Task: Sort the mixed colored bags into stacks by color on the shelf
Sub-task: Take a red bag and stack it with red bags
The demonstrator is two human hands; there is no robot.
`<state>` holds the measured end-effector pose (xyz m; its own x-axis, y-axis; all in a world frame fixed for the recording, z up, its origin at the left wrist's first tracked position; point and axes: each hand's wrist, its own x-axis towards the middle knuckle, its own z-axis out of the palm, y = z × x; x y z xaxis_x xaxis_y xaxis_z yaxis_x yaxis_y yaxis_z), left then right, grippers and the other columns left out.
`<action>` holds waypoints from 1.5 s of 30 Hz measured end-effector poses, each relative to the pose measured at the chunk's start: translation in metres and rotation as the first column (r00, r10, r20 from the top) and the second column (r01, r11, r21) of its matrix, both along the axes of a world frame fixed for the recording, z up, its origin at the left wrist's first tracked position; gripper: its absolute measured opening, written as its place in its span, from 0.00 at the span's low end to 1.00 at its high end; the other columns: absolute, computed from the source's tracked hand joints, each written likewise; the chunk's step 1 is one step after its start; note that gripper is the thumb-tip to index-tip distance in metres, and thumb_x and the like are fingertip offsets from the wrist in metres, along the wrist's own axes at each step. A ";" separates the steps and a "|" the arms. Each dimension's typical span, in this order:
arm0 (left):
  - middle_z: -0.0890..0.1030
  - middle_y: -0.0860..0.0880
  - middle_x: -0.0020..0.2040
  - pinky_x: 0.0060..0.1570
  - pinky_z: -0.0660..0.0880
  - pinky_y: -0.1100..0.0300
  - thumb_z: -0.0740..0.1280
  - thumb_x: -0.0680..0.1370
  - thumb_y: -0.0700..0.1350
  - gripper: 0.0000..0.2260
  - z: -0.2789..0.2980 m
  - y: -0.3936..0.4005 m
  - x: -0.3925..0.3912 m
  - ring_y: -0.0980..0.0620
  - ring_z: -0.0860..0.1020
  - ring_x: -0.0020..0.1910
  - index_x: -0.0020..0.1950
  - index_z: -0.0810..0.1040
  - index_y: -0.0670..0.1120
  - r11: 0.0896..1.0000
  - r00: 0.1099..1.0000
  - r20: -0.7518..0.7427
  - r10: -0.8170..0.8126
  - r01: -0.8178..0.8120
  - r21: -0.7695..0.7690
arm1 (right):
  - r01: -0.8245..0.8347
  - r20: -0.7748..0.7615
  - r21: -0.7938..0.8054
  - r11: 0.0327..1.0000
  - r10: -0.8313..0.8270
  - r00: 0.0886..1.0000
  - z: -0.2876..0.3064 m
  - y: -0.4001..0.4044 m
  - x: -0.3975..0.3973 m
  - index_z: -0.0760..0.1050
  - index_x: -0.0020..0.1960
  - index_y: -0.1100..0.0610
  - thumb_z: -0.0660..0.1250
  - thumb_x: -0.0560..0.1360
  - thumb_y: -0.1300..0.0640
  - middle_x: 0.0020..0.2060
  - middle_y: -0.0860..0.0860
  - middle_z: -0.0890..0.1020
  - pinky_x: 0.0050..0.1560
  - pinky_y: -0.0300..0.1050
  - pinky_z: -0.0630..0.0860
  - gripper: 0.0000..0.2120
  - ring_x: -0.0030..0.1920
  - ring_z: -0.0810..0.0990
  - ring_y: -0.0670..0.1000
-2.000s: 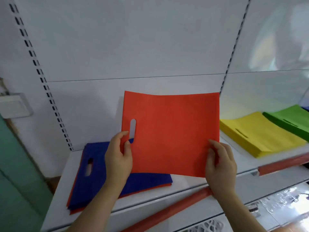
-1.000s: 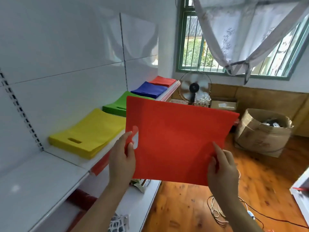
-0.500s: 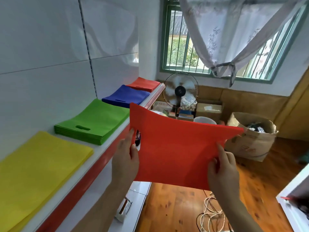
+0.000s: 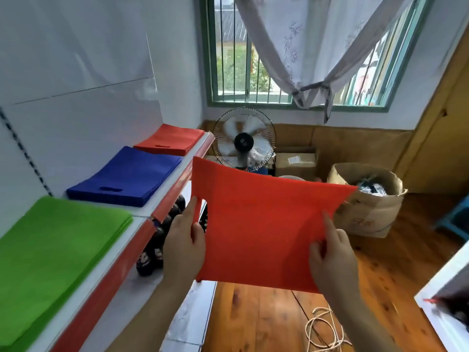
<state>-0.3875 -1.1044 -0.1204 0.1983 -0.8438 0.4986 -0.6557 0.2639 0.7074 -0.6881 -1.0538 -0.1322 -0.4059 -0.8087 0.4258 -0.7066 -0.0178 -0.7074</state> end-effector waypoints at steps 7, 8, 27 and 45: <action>0.77 0.55 0.51 0.44 0.68 0.72 0.60 0.85 0.43 0.29 0.005 -0.132 -0.042 0.63 0.76 0.48 0.83 0.59 0.64 0.998 0.998 0.044 0.054 -0.056 0.039 | -0.062 -0.019 -0.013 0.998 0.062 0.998 0.011 -0.145 -0.049 0.62 0.83 0.45 0.67 0.78 0.61 0.50 0.49 0.74 0.47 0.55 0.78 0.36 0.46 0.77 0.55; 0.77 0.55 0.52 0.44 0.68 0.71 0.61 0.85 0.44 0.29 0.006 -0.147 -0.044 0.63 0.76 0.48 0.83 0.59 0.64 0.996 0.996 0.044 0.073 -0.075 0.045 | -0.072 -0.027 -0.007 0.997 0.071 0.997 0.012 -0.167 -0.053 0.62 0.83 0.45 0.66 0.78 0.61 0.52 0.50 0.75 0.48 0.56 0.78 0.36 0.48 0.78 0.56; 0.78 0.52 0.64 0.47 0.68 0.66 0.61 0.84 0.43 0.27 0.010 -0.448 0.021 0.64 0.71 0.51 0.83 0.62 0.60 0.951 0.951 -0.048 0.305 -0.302 0.060 | -0.319 -0.111 -0.001 0.948 0.317 0.942 0.026 -0.549 0.012 0.62 0.83 0.47 0.64 0.79 0.61 0.53 0.54 0.75 0.48 0.57 0.78 0.34 0.48 0.79 0.62; 0.79 0.52 0.71 0.62 0.74 0.65 0.65 0.85 0.45 0.21 0.004 -0.535 0.079 0.52 0.78 0.67 0.79 0.71 0.53 0.600 0.596 -0.082 0.799 -0.799 0.044 | -0.838 -0.135 0.035 0.544 0.834 0.535 0.020 -0.816 0.169 0.61 0.82 0.43 0.61 0.82 0.57 0.56 0.47 0.74 0.48 0.50 0.77 0.30 0.46 0.77 0.49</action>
<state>-0.3085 -1.6396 -0.1168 0.8341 -0.3283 0.4433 -0.5419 -0.3374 0.7698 -0.5193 -1.8702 -0.1120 0.5042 -0.7380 0.4484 -0.4357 -0.6657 -0.6058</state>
